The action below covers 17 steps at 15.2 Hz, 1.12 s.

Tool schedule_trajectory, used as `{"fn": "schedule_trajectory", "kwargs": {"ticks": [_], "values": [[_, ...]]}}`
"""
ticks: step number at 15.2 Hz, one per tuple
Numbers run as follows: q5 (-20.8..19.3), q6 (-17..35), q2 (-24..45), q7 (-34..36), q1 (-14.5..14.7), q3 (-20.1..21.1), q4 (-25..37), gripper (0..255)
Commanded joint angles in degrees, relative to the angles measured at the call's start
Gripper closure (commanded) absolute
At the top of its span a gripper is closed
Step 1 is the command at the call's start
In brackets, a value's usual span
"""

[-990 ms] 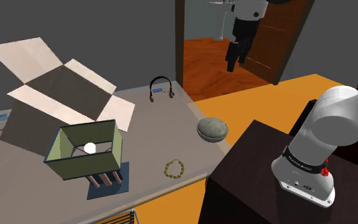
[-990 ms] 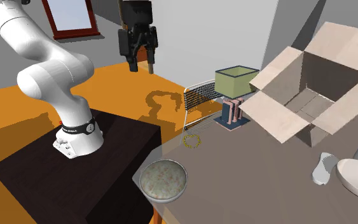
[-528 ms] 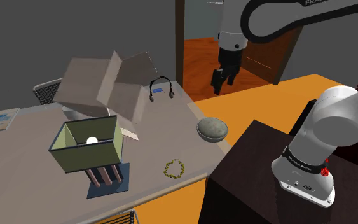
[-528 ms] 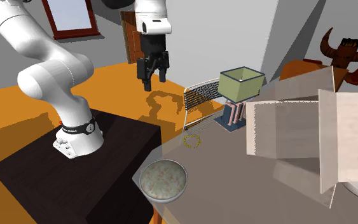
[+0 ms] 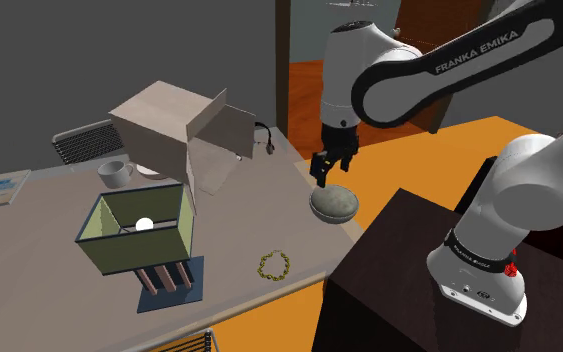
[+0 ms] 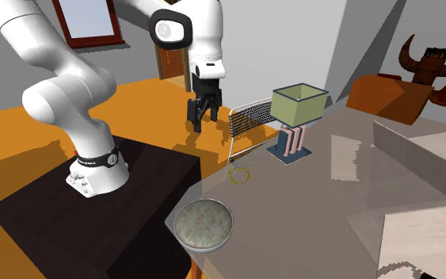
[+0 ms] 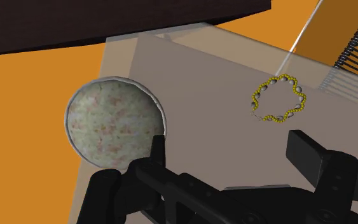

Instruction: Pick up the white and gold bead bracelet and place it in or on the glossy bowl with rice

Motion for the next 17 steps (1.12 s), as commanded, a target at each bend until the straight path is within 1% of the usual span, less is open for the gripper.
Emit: {"fn": "schedule_trajectory", "kwargs": {"ticks": [1,5,8,10,13,15,17], "values": [[0.42,3.51,3.58,2.92,0.09,2.09,-0.14,0],[-0.35,10.87,12.16,9.33,-0.35,6.34,0.35,0],[-3.01,16.17,19.55,15.25,-1.13,9.30,1.63,0],[-6.19,19.42,24.90,20.00,-1.61,10.83,2.93,0],[-13.02,23.53,33.35,28.34,-1.37,11.55,5.59,0],[-18.06,25.64,38.98,34.06,0.09,10.52,7.87,0],[-22.45,27.32,44.33,39.19,2.53,8.53,10.49,0]]}}
